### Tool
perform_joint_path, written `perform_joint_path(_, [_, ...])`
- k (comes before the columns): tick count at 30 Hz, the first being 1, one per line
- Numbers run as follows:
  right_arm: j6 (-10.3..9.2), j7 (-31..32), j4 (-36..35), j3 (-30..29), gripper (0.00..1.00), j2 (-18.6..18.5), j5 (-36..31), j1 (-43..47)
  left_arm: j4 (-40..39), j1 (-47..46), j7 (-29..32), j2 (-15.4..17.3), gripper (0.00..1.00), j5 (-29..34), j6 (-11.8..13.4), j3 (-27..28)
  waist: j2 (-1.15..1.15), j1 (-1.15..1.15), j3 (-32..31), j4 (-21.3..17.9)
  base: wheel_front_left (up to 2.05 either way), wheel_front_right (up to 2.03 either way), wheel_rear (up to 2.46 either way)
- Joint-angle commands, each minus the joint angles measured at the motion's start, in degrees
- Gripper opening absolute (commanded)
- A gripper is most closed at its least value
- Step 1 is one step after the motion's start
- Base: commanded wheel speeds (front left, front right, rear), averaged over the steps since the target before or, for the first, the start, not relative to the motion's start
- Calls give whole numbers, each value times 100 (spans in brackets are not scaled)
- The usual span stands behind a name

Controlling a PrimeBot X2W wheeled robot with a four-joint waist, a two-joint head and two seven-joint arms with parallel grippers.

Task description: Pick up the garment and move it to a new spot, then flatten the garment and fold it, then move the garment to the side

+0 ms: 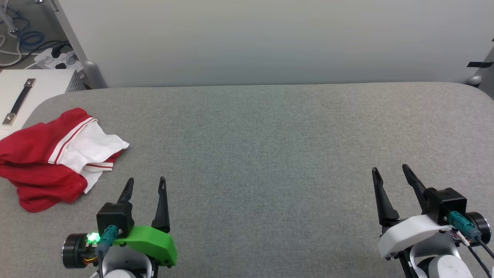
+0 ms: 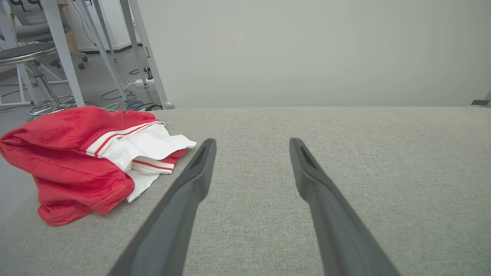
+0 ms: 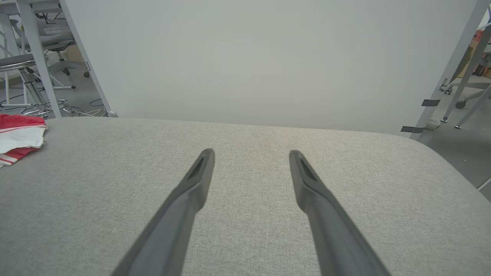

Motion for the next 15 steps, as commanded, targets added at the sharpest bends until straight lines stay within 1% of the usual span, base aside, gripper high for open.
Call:
perform_joint_path(1, [-2, -75, -42, -15, 100, 2, 83, -64, -29, 4, -64, -10, 100, -78, -42, -12, 0, 0, 4, 3, 0, 0, 0])
perform_joint_path(15, [-2, -241, -183, -15, 100, 4, 261, -109, -218, 10, -232, -13, 100, -173, -140, 6, 0, 0, 18, 12, 0, 0, 0])
